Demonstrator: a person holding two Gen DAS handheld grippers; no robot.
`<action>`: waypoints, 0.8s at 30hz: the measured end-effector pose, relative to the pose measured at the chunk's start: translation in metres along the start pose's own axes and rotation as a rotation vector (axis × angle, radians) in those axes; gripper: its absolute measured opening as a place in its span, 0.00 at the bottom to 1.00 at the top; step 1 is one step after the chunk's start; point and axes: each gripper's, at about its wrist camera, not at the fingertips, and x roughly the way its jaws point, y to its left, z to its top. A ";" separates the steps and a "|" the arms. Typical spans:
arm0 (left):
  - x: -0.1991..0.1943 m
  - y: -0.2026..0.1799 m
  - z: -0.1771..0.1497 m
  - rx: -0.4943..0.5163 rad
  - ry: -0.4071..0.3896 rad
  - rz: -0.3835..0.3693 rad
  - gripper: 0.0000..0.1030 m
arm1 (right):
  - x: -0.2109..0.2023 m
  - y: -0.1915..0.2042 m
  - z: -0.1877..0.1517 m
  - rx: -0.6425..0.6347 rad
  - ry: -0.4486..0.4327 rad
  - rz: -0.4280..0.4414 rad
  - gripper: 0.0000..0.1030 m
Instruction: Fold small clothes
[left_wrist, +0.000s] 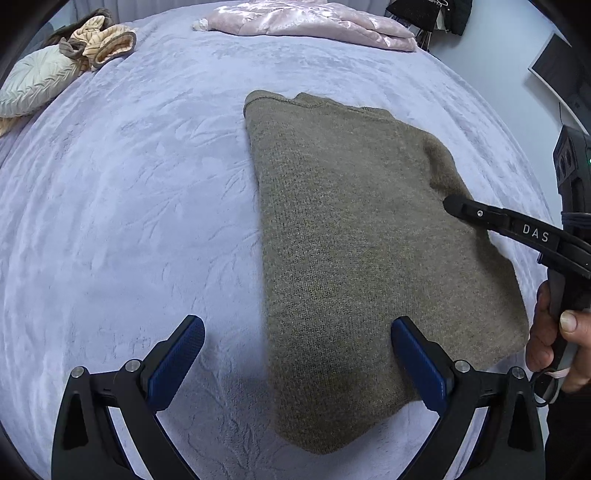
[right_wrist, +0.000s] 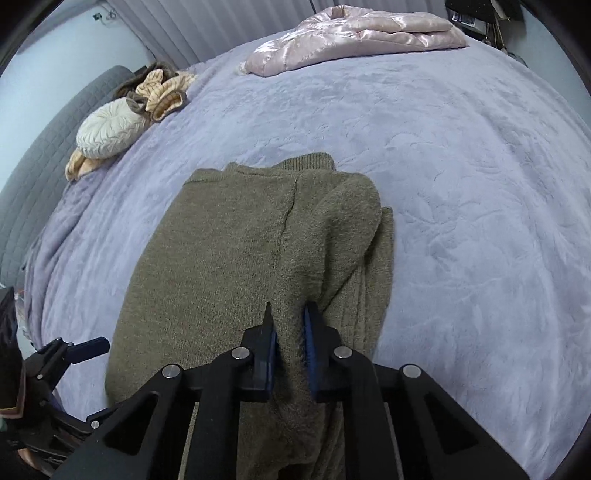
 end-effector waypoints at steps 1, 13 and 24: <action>0.002 -0.002 0.001 0.005 0.003 0.004 0.98 | 0.000 -0.006 -0.001 0.008 -0.005 0.002 0.10; 0.003 0.022 0.035 -0.119 -0.014 0.023 0.98 | -0.031 0.016 0.028 -0.032 -0.114 0.073 0.32; 0.028 0.016 0.040 -0.113 0.044 0.010 0.99 | 0.047 -0.052 0.058 0.177 0.040 0.284 0.35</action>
